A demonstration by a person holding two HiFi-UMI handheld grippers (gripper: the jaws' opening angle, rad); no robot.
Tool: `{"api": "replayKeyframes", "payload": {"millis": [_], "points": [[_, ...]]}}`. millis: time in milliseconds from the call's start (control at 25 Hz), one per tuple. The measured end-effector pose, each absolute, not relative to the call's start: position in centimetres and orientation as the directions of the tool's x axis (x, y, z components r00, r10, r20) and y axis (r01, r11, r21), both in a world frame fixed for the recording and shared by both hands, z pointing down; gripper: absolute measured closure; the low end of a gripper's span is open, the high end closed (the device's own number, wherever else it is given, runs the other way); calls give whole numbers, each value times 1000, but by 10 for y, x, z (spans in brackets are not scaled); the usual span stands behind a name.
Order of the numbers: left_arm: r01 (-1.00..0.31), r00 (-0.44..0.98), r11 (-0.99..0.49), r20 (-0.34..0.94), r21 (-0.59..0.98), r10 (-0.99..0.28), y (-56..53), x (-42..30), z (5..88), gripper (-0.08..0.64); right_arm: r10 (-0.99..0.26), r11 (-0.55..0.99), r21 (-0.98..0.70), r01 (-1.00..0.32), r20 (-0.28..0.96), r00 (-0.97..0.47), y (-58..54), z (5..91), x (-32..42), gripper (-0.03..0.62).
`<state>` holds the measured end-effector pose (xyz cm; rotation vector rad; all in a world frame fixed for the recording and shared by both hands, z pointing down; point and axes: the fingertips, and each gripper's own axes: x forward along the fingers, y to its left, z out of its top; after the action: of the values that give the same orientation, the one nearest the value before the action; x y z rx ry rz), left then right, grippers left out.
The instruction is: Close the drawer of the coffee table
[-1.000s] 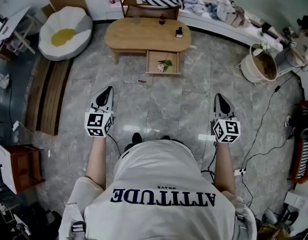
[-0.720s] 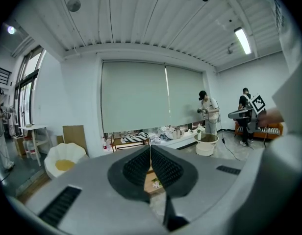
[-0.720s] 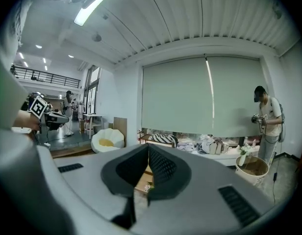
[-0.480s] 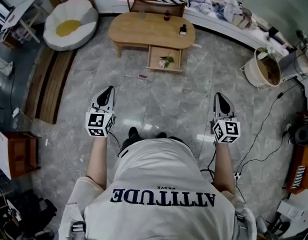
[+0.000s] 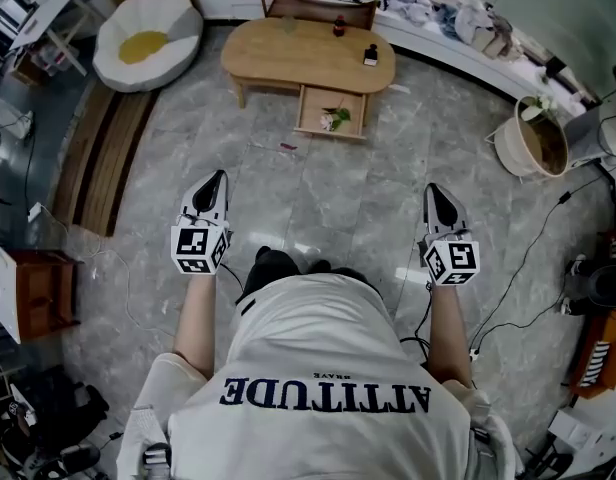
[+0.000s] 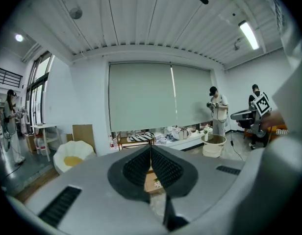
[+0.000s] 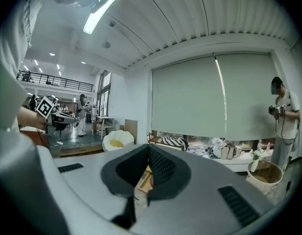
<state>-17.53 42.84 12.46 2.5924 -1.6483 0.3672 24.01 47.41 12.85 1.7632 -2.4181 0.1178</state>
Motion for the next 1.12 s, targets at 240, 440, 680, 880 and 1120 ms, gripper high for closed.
{"api": "replayKeyframes", "payload": {"millis": [240,440,680,880,1120], "points": [[-899,410,-433,217,-71,-886,421,-172,124,538,-939,303,20,-953,176,-295,462,130,245,572],[-898,414,-436,220,-61,-883,401,-176,129,538,-941,290,18,-957,186,-282,443,131,241,572],[-885,442,-462,218,-49,-870,362,-187,135,538,-947,262,10,-965,197,-255,415,135,226,572],[-872,467,-486,214,-47,-858,314,-208,135,538,-955,230,14,-973,195,-223,381,129,207,572],[-842,519,-538,215,-38,-827,263,-221,131,538,-958,209,15,-978,204,-201,349,124,182,572]]}}
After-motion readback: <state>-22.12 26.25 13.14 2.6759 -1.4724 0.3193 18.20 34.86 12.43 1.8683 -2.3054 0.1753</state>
